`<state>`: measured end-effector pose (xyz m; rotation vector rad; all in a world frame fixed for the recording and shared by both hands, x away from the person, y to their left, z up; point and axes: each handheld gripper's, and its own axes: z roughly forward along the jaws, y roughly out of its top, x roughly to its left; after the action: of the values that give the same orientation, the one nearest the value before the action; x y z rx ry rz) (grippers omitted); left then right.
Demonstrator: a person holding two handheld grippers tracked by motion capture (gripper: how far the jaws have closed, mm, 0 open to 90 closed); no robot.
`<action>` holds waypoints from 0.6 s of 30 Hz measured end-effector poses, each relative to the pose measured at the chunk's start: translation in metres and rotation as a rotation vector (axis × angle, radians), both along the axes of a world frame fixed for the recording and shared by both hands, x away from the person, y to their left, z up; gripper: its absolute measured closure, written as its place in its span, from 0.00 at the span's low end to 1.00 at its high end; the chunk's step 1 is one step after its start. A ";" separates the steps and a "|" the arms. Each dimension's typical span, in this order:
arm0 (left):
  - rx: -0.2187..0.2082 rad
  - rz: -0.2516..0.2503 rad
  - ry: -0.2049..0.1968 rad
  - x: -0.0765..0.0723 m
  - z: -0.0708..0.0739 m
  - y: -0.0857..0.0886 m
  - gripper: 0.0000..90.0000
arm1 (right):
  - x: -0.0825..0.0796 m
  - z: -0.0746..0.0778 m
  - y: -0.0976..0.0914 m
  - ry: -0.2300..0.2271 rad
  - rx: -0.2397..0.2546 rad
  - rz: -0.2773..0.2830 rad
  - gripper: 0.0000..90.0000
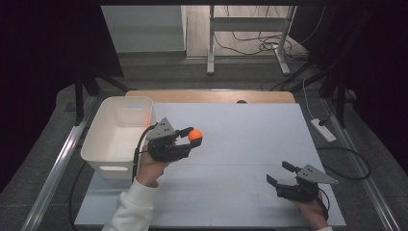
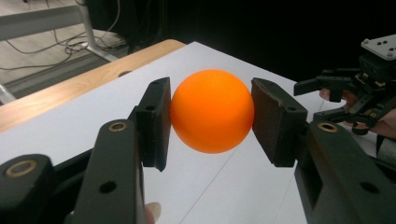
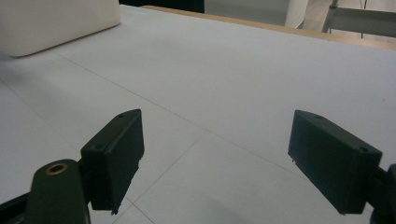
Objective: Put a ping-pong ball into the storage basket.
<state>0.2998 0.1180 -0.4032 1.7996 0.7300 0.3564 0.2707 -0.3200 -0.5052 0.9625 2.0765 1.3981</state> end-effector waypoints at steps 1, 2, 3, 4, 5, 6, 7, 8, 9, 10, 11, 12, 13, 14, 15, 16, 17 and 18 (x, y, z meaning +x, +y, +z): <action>-0.006 0.007 0.000 0.000 0.001 0.002 0.56 | 0.000 0.000 0.000 0.000 0.000 0.000 0.21; -0.009 0.011 0.000 0.000 0.001 0.003 0.56 | 0.000 0.000 0.000 -0.001 0.000 0.000 0.21; -0.014 0.014 -0.001 0.000 0.002 0.004 0.56 | 0.000 0.000 0.000 0.001 -0.001 0.003 0.21; -0.014 0.014 -0.001 0.000 0.002 0.004 0.56 | 0.000 0.001 0.000 0.002 -0.003 0.002 0.21; -0.014 0.018 -0.002 0.000 0.002 0.005 0.56 | 0.000 0.001 0.000 0.002 -0.003 0.002 0.21; -0.015 0.021 -0.002 0.000 0.003 0.006 0.56 | 0.000 0.001 0.000 -0.001 -0.002 0.002 0.21; -0.015 0.025 -0.004 -0.001 0.004 0.007 0.56 | 0.000 0.001 0.000 -0.001 -0.002 0.003 0.21; -0.016 0.027 -0.007 -0.001 0.005 0.008 0.56 | 0.000 0.001 0.001 -0.003 0.003 0.003 0.21; -0.015 0.028 -0.007 -0.001 0.006 0.009 0.56 | 0.000 0.001 0.001 0.000 -0.001 0.006 0.21; -0.013 0.031 -0.010 -0.001 0.007 0.010 0.56 | 0.000 0.001 0.001 -0.002 0.000 0.002 0.21; -0.014 0.039 -0.012 -0.001 0.008 0.012 0.56 | 0.000 0.001 0.001 -0.003 0.001 0.002 0.21; -0.014 0.045 -0.014 -0.001 0.009 0.014 0.56 | 0.000 0.001 0.001 -0.002 0.003 0.003 0.21; -0.014 0.050 -0.015 -0.001 0.010 0.015 0.56 | 0.000 0.001 0.001 -0.002 0.003 0.003 0.21; -0.015 0.053 -0.016 -0.001 0.011 0.017 0.56 | 0.000 0.001 0.001 -0.003 0.004 0.002 0.21; -0.012 0.059 -0.018 -0.001 0.013 0.019 0.56 | 0.000 0.001 0.001 -0.002 -0.001 -0.001 0.21; -0.012 0.059 -0.018 -0.001 0.013 0.019 0.56 | 0.000 0.001 0.001 -0.002 -0.001 -0.001 0.21; -0.013 0.065 -0.019 -0.001 0.013 0.021 0.56 | 0.000 0.001 0.001 -0.003 0.003 0.002 0.21; -0.010 0.074 -0.021 0.000 0.015 0.024 0.56 | 0.000 0.001 0.001 -0.001 0.003 0.003 0.21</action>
<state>0.2999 0.1422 -0.3884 1.7601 0.7834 0.4192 0.2705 -0.3190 -0.5047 0.9601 2.0759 1.4038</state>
